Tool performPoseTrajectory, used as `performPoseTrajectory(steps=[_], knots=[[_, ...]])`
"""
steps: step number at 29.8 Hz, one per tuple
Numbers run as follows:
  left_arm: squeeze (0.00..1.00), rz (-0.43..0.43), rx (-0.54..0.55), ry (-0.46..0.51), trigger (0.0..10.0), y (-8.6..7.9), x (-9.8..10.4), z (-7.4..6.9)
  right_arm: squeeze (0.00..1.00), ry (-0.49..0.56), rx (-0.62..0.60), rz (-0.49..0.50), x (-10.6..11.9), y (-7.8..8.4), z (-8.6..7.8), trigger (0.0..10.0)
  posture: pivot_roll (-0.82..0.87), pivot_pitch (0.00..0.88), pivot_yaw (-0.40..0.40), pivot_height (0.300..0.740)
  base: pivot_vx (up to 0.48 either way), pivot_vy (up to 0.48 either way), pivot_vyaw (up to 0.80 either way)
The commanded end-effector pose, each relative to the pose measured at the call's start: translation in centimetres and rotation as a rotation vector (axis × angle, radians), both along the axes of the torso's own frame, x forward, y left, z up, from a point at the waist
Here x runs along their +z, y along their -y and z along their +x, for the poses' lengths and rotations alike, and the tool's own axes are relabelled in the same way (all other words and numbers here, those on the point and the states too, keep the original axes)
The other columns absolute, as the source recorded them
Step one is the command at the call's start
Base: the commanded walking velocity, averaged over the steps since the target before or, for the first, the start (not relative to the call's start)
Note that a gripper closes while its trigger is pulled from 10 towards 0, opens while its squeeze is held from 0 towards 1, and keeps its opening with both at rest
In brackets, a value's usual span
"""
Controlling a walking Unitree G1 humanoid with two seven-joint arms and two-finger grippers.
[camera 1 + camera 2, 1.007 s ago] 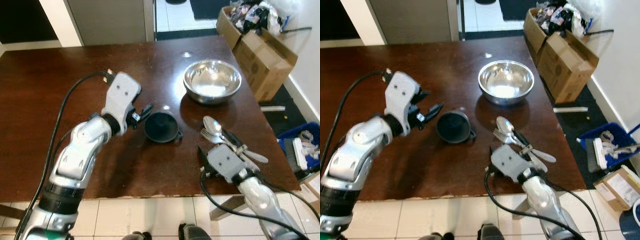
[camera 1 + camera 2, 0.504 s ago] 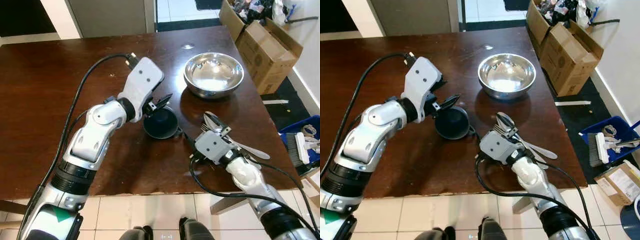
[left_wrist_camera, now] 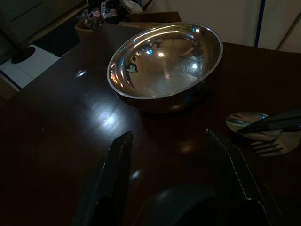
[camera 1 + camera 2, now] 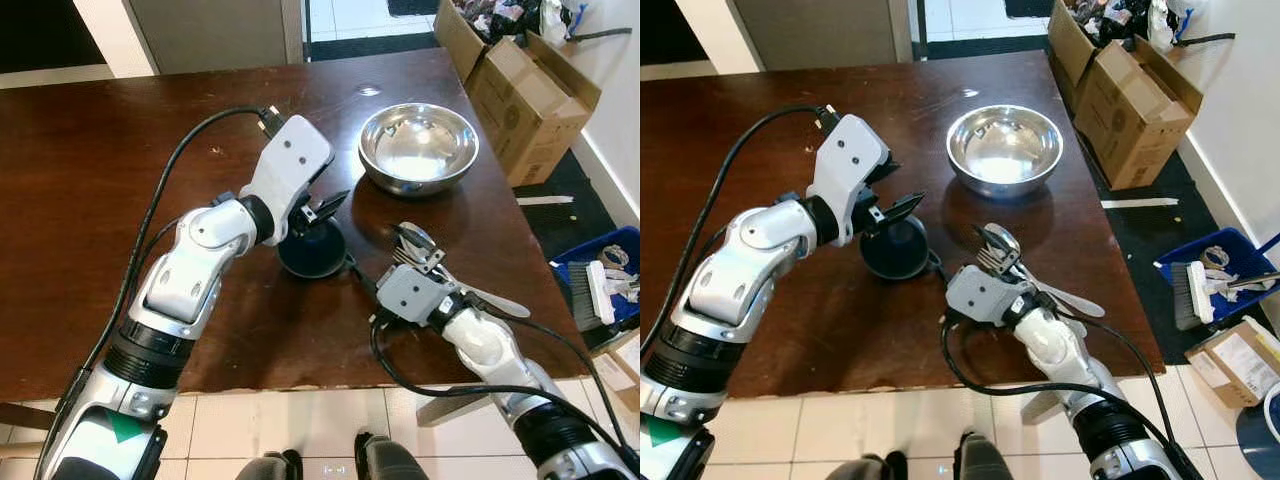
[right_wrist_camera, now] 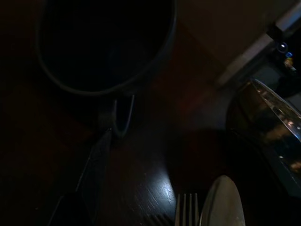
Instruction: Setting the table
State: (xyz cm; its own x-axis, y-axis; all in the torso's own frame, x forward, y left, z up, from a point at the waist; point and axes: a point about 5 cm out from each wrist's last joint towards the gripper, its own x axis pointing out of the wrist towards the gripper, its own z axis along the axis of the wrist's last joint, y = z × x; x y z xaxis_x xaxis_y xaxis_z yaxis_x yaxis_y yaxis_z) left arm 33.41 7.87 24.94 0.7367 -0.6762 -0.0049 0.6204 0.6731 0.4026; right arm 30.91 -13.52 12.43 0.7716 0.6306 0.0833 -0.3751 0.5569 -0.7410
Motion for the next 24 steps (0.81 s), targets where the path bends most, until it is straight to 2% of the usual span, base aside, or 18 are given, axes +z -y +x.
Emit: performPoseTrajectory(steps=[1, 4, 7, 10, 15, 16, 18, 20, 22, 24], knots=[[0.0, 0.012, 0.0, -0.014, 10.0, -0.1, -0.4, -0.3, 0.0, -0.082, 0.117, -0.052, -2.1, -2.0, -1.6, 10.0, -0.03, 0.199, 0.159, 0.74, 0.0, 0.0, 0.0], [0.0, 0.012, 0.0, -0.015, 10.0, -0.2, -0.4, -0.4, 0.0, -0.08, 0.126, -0.051, -1.9, -1.9, -1.8, 10.0, -0.03, 0.199, 0.159, 0.74, 0.0, 0.0, 0.0], [0.0, 0.013, 0.007, -0.018, 10.0, -0.5, -0.5, -0.4, 0.0, -0.092, 0.173, -0.075, -1.7, -1.8, -2.7, 10.0, -0.03, 0.198, 0.156, 0.74, 0.0, 0.0, 0.0], [0.0, 0.013, 0.008, -0.02, 10.0, -0.3, -0.7, -0.4, 0.0, -0.118, 0.238, -0.138, -1.7, -2.0, -3.5, 10.0, -0.04, 0.191, 0.155, 0.74, 0.0, 0.0, 0.0], [0.0, -0.004, 0.007, -0.016, 10.0, 0.1, -0.6, -0.4, 0.0, -0.124, 0.136, -0.147, -1.2, -1.2, -1.2, 10.0, -0.04, 0.172, 0.135, 0.74, 0.0, 0.0, 0.0], [0.0, -0.004, 0.007, -0.016, 10.0, 0.1, -0.6, -0.4, 0.0, -0.124, 0.136, -0.147, -1.2, -1.2, -1.2, 10.0, -0.04, 0.172, 0.135, 0.74, 0.0, 0.0, 0.0], [0.0, -0.011, 0.02, -0.015, 10.0, -0.1, -0.7, -0.4, 0.0, -0.146, 0.072, -0.17, -1.4, -0.1, -0.3, 10.0, -0.05, 0.163, 0.122, 0.74, 0.0, 0.0, 0.0], [0.0, -0.011, 0.02, -0.015, 10.0, -0.1, -0.7, -0.4, 0.0, -0.146, 0.072, -0.17, -1.4, -0.1, -0.3, 10.0, -0.05, 0.163, 0.122, 0.74, 0.0, 0.0, 0.0], [0.0, -0.02, 0.039, -0.018, 10.0, -0.4, -0.9, -0.4, 0.0, -0.182, 0.009, -0.217, -1.8, 1.5, 0.3, 10.0, -0.06, 0.156, 0.107, 0.74, 0.0, 0.0, 0.0], [0.0, -0.022, 0.043, -0.02, 10.0, -0.4, -1.0, -0.5, 0.0, -0.19, -0.001, -0.23, -1.7, 1.9, 0.4, 10.0, -0.06, 0.155, 0.104, 0.74, 0.0, 0.0, 0.0]])
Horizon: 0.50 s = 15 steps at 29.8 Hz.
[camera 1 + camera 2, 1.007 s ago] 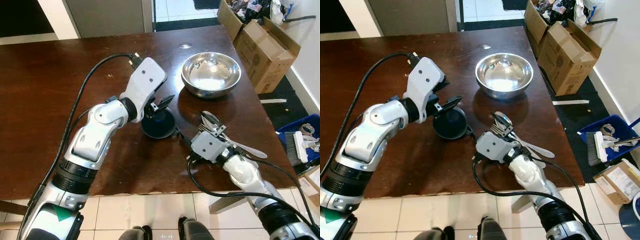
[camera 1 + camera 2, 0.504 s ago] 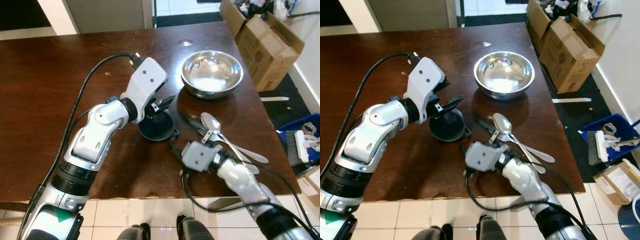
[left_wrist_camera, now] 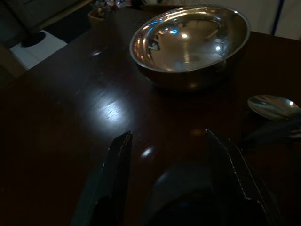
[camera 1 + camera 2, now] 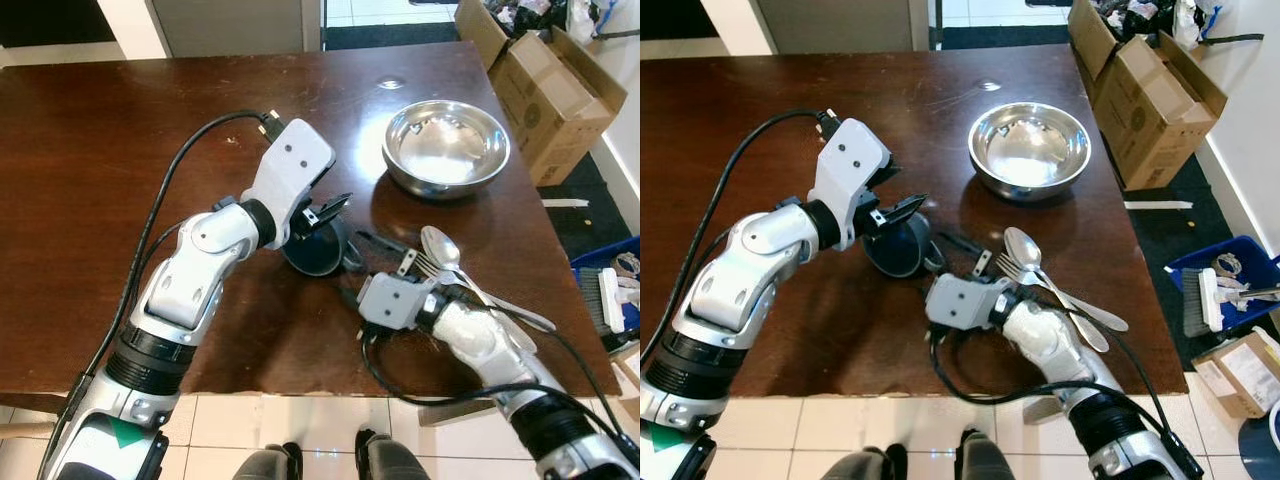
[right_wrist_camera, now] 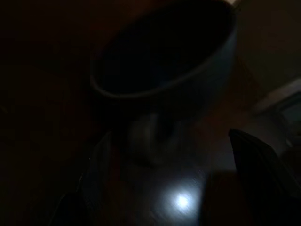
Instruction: Setting the table
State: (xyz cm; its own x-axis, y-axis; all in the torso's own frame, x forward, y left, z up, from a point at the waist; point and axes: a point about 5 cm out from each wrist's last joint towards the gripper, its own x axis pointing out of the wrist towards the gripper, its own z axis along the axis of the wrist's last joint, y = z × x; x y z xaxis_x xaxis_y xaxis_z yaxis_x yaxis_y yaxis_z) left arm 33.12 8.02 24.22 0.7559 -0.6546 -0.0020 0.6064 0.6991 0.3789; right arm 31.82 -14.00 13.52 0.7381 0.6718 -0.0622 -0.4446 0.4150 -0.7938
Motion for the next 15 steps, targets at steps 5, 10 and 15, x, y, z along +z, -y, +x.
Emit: performPoseTrajectory(steps=[5, 10, 15], knots=[[0.0, -0.012, 0.022, -0.008, 10.0, -0.12, -0.54, -0.25, 0.0, -0.133, -0.08, -0.092, -2.74, 2.13, -0.33, 3.1, -0.07, 0.15, 0.088, 0.74, 0.0, 0.0, 0.0], [0.0, -0.025, 0.028, -0.01, 10.0, 0.06, -0.7, -0.23, 0.0, -0.116, -0.057, -0.083, -2.51, 2.33, -0.41, 0.0, -0.08, 0.152, 0.081, 0.74, 0.0, 0.0, 0.0], [0.0, -0.033, 0.029, -0.011, 10.0, 0.28, -0.75, -0.22, 0.0, -0.106, -0.046, -0.087, -2.61, 2.34, -0.6, 0.0, -0.09, 0.153, 0.078, 0.74, 0.0, 0.0, 0.0]])
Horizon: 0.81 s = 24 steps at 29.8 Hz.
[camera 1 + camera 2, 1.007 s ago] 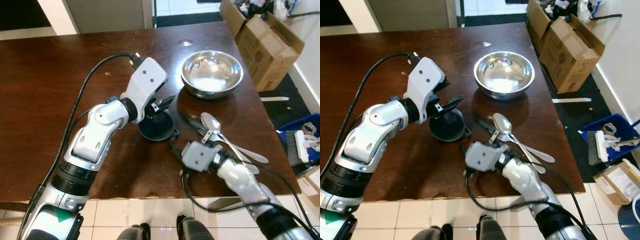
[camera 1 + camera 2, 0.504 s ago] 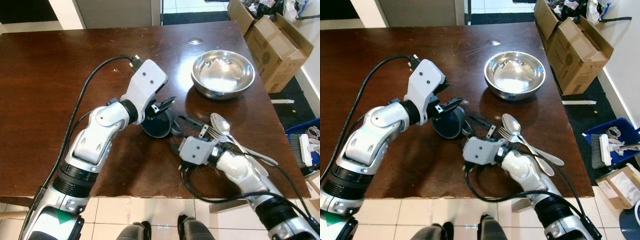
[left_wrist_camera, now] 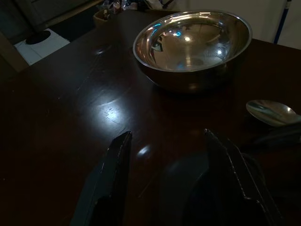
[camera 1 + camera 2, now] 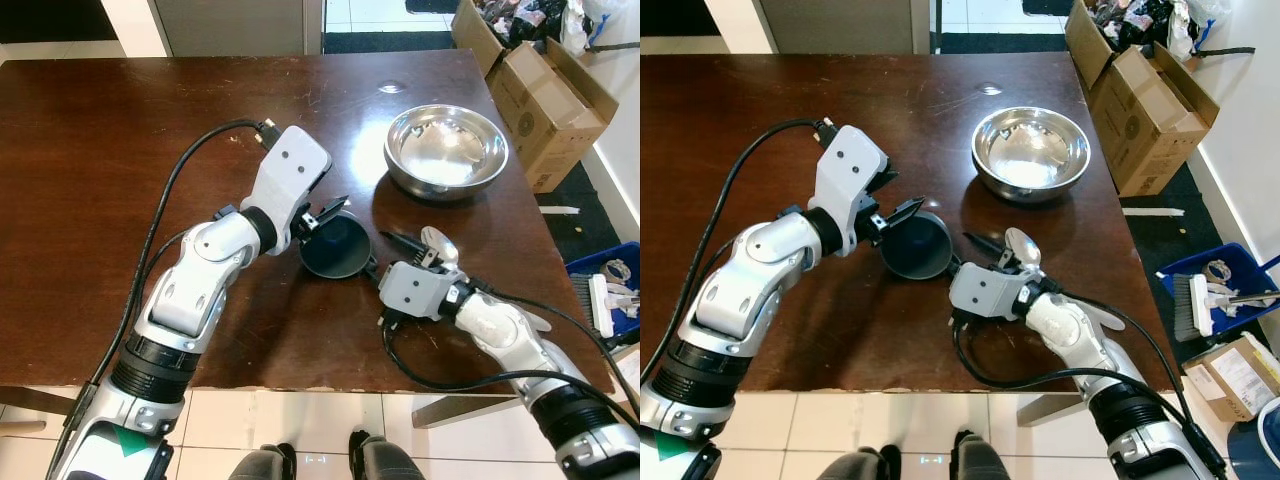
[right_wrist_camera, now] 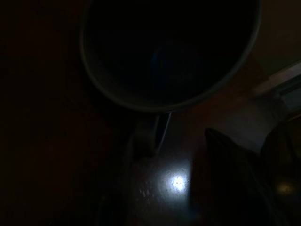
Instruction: Setting the table
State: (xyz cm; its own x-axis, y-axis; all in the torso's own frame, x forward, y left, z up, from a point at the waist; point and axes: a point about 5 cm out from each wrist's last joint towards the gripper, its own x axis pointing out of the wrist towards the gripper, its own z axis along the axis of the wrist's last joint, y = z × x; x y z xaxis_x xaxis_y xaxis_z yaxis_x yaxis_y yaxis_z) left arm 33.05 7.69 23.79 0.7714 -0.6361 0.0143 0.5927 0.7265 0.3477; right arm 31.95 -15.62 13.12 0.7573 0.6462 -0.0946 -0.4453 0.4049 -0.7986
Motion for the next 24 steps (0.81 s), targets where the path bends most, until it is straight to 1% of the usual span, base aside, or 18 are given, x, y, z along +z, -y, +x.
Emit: performPoseTrajectory(steps=[1, 14, 20, 23, 24], knots=[[0.0, 0.002, 0.005, -0.002, 10.0, -0.02, -0.33, -0.14, 0.0, -0.093, -0.017, -0.054, -2.27, 0.73, -0.74, 0.0, -0.09, 0.153, 0.078, 0.74, 0.0, 0.0, 0.0], [0.0, -0.005, 0.011, -0.003, 10.0, 0.02, -0.38, -0.1, 0.0, -0.088, -0.023, -0.025, -2.07, 0.73, -0.41, 0.0, -0.09, 0.152, 0.073, 0.74, 0.0, 0.0, 0.0], [0.0, -0.005, 0.01, -0.004, 10.0, 0.02, -0.42, -0.11, 0.0, -0.077, -0.038, 0.006, -1.81, 0.72, -0.3, 0.0, -0.09, 0.152, 0.073, 0.74, 0.0, 0.0, 0.0], [0.0, -0.005, 0.009, -0.005, 10.0, 0.06, -0.42, -0.11, 0.0, -0.076, -0.054, 0.034, -1.6, 0.82, -0.2, 0.0, -0.09, 0.151, 0.075, 0.74, 0.0, 0.0, 0.0], [0.0, -0.005, 0.009, -0.005, 10.0, 0.1, -0.43, -0.11, 0.0, -0.081, -0.078, 0.074, -1.36, 0.99, -0.02, 0.0, -0.09, 0.151, 0.074, 0.74, 0.0, 0.0, 0.0]])
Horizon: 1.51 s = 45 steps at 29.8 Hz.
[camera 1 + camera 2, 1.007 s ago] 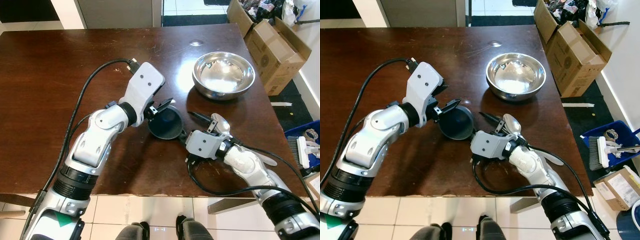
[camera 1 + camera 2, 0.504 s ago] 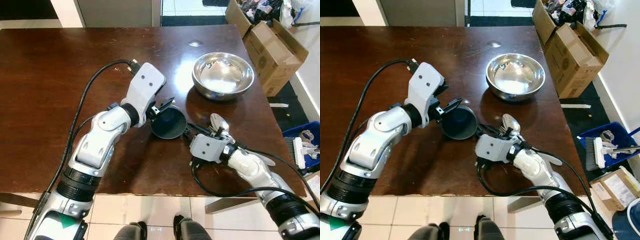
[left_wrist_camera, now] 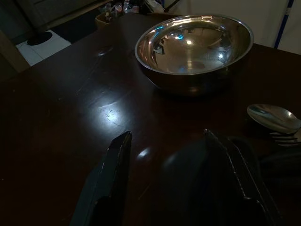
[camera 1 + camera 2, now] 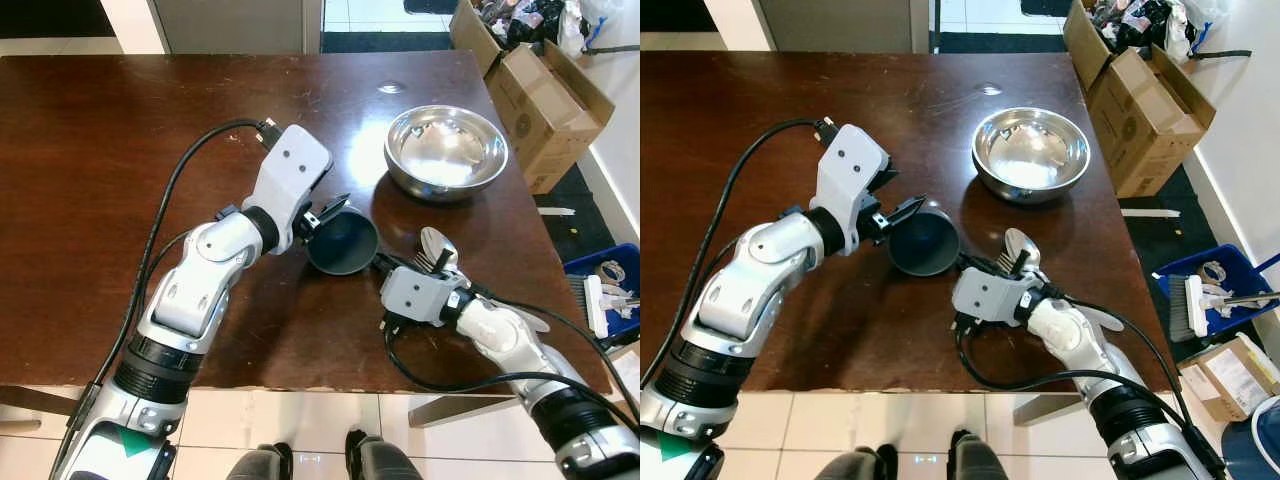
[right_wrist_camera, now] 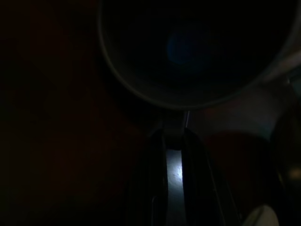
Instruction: Setting the table
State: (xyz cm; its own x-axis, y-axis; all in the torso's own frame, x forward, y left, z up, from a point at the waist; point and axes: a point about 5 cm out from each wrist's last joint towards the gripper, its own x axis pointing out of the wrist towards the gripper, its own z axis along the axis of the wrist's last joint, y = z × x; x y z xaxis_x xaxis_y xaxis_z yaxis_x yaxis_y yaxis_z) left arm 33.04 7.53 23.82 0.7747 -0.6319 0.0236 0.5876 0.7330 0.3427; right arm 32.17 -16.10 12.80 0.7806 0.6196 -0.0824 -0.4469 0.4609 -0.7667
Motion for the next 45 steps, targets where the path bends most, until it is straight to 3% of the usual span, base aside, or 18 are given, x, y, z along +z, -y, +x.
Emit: performPoseTrajectory(steps=[1, 2, 3, 4, 5, 7, 10, 16, 21, 25, 29, 31, 33, 39, 45], knots=[[0.0, 0.004, 0.003, -0.008, 10.0, 0.0, -0.5, -0.1, 0.0, -0.066, -0.07, 0.085, -0.7, 0.7, 0.0, 0.0, -0.09, 0.151, 0.073, 0.74, 0.0, 0.0, 0.0], [0.0, 0.004, 0.003, -0.008, 10.0, 0.0, -0.5, -0.1, 0.0, -0.066, -0.07, 0.085, -0.7, 0.7, 0.0, 0.0, -0.09, 0.151, 0.073, 0.74, 0.0, 0.0, 0.0], [0.0, 0.004, 0.004, -0.009, 10.0, 0.0, -0.5, -0.1, 0.0, -0.07, -0.108, 0.156, 0.0, 1.1, 0.3, 10.0, -0.09, 0.151, 0.072, 0.74, 0.0, 0.0, 0.0], [0.0, 0.003, 0.005, -0.009, 10.0, 0.0, -0.5, -0.1, 0.0, -0.071, -0.143, 0.235, 0.8, 1.4, 0.6, 10.0, -0.1, 0.151, 0.072, 0.74, 0.0, 0.0, 0.0], [0.0, 0.003, 0.005, -0.009, 10.0, 0.0, -0.5, -0.1, 0.0, -0.071, -0.143, 0.235, 0.8, 1.4, 0.6, 10.0, -0.1, 0.151, 0.072, 0.74, 0.0, 0.0, 0.0], [0.0, 0.001, 0.008, -0.008, 10.0, -0.3, -0.3, -0.1, 0.0, -0.075, -0.2, 0.395, 2.6, 2.0, 1.1, 10.0, -0.1, 0.152, 0.074, 0.74, 0.0, 0.0, 0.0], [0.0, -0.035, 0.016, -0.007, 10.0, -2.0, 1.3, 0.0, 0.0, -0.116, -0.197, 0.612, 5.2, 2.5, 1.2, 10.0, -0.11, 0.147, 0.09, 0.74, 0.0, 0.0, 0.0], [0.0, -0.037, 0.033, 0.022, 10.0, -4.0, 3.0, 0.2, 0.0, -0.15, -0.095, 0.604, 7.3, 2.1, 1.0, 10.0, -0.11, 0.138, 0.085, 0.74, 0.0, 0.0, 0.0], [0.0, -0.045, 0.068, 0.003, 10.0, -4.4, 2.0, -0.2, 0.0, -0.307, 0.006, 0.626, 7.7, 1.8, 0.8, 10.0, -0.11, 0.127, 0.063, 0.74, 0.0, 0.0, 0.0], [0.0, -0.051, 0.066, -0.009, 10.0, -4.1, 1.5, -0.5, 0.0, -0.471, -0.017, 0.636, 6.3, 1.7, 0.8, 10.0, -0.11, 0.121, 0.058, 0.74, 0.0, 0.0, 0.0], [0.0, -0.053, 0.064, -0.02, 10.0, -4.1, 1.4, -0.6, 0.0, -0.517, -0.045, 0.637, 5.8, 2.0, 1.2, 10.0, -0.11, 0.116, 0.055, 0.74, 0.0, 0.0, 0.0], [0.0, -0.054, 0.061, -0.027, 10.0, -4.2, 1.3, -0.6, 0.0, -0.598, -0.048, 0.65, 5.6, 2.2, 1.7, 10.0, -0.11, 0.112, 0.055, 0.74, 0.0, 0.0, 0.0], [0.0, -0.054, 0.061, -0.027, 10.0, -4.2, 1.3, -0.6, 0.0, -0.598, -0.048, 0.65, 5.6, 2.2, 1.7, 10.0, -0.11, 0.112, 0.055, 0.74, 0.0, 0.0, 0.0], [0.0, -0.051, 0.065, -0.029, 10.0, -4.1, 1.2, -1.0, 0.0, -0.803, -0.01, 0.704, 5.6, 2.8, 2.5, 10.0, -0.08, 0.114, 0.045, 0.74, 0.0, 0.0, 0.0], [0.0, -0.05, 0.069, -0.038, 10.0, -4.1, 0.9, -1.3, 0.0, -0.868, -0.052, 0.661, 5.1, 4.0, 2.5, 10.0, -0.09, 0.126, 0.039, 0.74, 0.0, 0.0, 0.0]])
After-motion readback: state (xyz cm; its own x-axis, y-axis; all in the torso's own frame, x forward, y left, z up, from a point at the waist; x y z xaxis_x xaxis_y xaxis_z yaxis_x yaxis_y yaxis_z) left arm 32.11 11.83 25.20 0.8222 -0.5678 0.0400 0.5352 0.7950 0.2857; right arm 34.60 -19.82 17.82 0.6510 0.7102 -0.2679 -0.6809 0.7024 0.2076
